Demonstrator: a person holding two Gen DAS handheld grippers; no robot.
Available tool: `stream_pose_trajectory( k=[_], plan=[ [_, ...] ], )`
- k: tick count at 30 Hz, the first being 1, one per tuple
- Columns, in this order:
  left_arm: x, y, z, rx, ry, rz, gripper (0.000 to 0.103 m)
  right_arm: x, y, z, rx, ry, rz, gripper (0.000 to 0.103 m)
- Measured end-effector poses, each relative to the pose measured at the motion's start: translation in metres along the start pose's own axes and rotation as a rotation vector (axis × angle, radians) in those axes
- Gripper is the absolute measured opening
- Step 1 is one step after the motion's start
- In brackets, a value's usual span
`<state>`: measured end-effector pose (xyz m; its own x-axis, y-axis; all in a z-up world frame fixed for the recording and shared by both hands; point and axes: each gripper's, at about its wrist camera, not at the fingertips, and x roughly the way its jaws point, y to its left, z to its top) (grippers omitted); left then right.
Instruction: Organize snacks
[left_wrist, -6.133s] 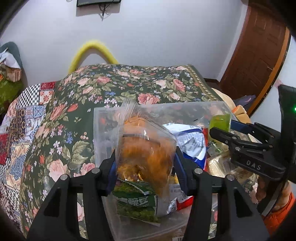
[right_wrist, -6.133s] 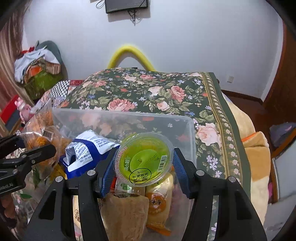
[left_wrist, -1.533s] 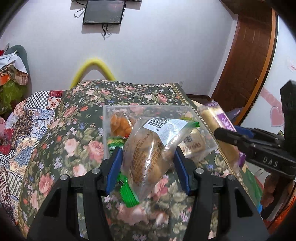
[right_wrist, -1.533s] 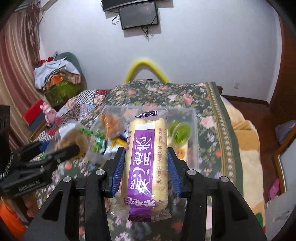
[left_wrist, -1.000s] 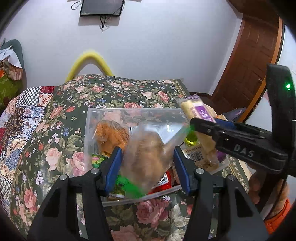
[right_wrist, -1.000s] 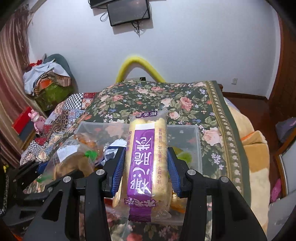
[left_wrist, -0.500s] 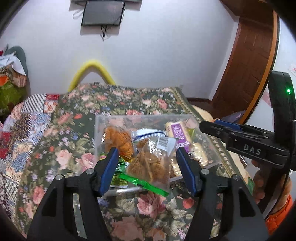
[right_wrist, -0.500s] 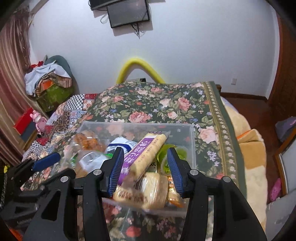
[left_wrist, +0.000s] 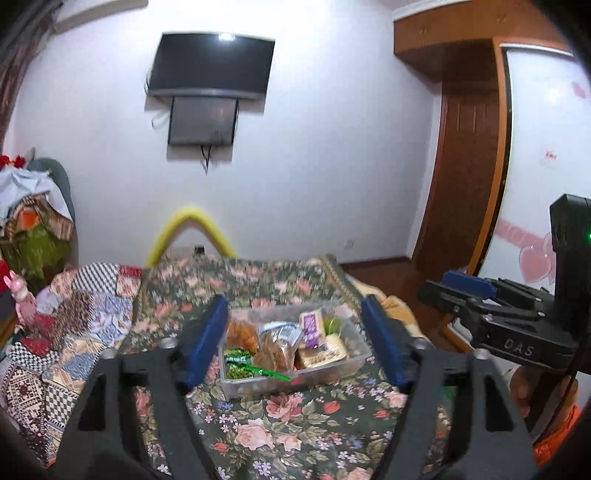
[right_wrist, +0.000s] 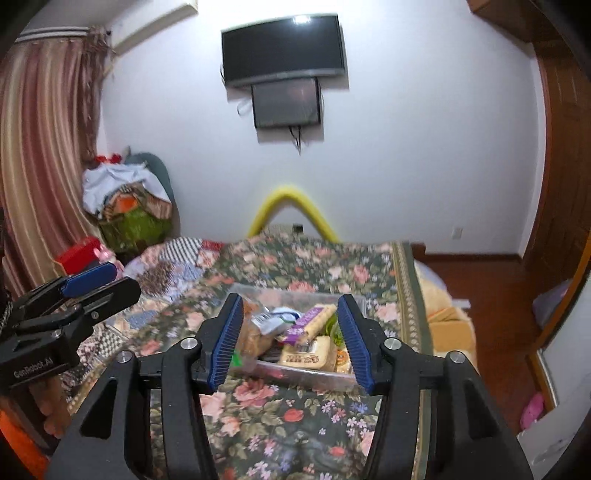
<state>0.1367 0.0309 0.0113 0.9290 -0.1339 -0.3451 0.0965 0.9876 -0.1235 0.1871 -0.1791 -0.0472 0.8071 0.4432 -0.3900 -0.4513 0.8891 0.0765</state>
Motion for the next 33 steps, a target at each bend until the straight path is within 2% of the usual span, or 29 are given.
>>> stream_pose_trajectory(
  k=[2, 5, 8, 13, 33],
  plan=[
    [-0.019, -0.005, 0.002, 0.006, -0.040, 0.009, 0.091, -0.020, 0.005, 0.000, 0.000, -0.037, 0.006, 0.066],
    [-0.042, -0.013, 0.001, 0.031, -0.075, 0.021, 0.097, -0.039, 0.011, -0.002, -0.010, -0.078, -0.002, 0.080],
    [-0.058, -0.020, -0.001, 0.053, -0.102, 0.046, 0.102, -0.050, 0.015, -0.005, -0.014, -0.108, -0.012, 0.089],
    [-0.074, -0.022, -0.008, 0.044, -0.113, 0.057, 0.103, -0.060, 0.021, -0.010, -0.023, -0.138, -0.033, 0.103],
    [-0.089, -0.031, -0.018, 0.053, -0.113, 0.078, 0.103, -0.081, 0.027, -0.032, -0.029, -0.145, -0.044, 0.103]
  ],
)
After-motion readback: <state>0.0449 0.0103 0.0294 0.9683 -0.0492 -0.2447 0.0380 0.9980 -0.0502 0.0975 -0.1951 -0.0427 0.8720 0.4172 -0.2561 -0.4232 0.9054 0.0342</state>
